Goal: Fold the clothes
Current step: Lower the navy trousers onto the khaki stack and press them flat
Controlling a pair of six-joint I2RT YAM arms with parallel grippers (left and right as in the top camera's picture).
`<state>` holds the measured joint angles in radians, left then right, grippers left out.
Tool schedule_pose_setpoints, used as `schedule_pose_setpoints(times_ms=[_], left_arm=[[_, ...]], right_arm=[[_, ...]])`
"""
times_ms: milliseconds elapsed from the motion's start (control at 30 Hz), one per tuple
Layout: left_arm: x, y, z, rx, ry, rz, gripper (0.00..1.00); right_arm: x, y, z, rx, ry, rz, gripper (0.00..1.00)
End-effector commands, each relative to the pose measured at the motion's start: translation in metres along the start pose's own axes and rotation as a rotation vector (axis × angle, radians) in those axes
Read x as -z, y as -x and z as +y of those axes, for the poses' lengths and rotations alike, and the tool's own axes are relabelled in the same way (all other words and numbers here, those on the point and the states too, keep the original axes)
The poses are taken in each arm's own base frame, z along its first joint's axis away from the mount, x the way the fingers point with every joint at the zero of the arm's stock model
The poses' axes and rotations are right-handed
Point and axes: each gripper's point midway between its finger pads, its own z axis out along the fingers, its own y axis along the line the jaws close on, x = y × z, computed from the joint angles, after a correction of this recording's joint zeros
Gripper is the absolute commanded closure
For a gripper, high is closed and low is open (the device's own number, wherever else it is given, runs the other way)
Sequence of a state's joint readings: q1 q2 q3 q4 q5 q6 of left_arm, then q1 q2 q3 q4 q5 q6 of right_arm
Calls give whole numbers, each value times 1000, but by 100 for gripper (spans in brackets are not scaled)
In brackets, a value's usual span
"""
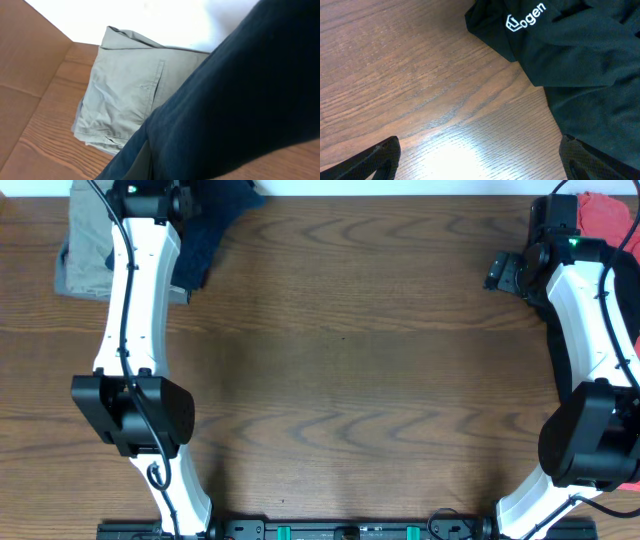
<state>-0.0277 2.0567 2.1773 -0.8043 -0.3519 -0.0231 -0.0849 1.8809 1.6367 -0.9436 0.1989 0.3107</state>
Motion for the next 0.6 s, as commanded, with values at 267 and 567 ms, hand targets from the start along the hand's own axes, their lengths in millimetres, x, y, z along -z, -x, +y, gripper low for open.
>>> schedule_pose_setpoints(times_ms=[267,567], left_arm=[[-3,18,46,103,83,-48,94],[-70,0,59,129,130,-11,94]], right_arm=[[-1,1,-1,-13,-10,-3,1],[-1,1,-1,-13,-9,-2,1]])
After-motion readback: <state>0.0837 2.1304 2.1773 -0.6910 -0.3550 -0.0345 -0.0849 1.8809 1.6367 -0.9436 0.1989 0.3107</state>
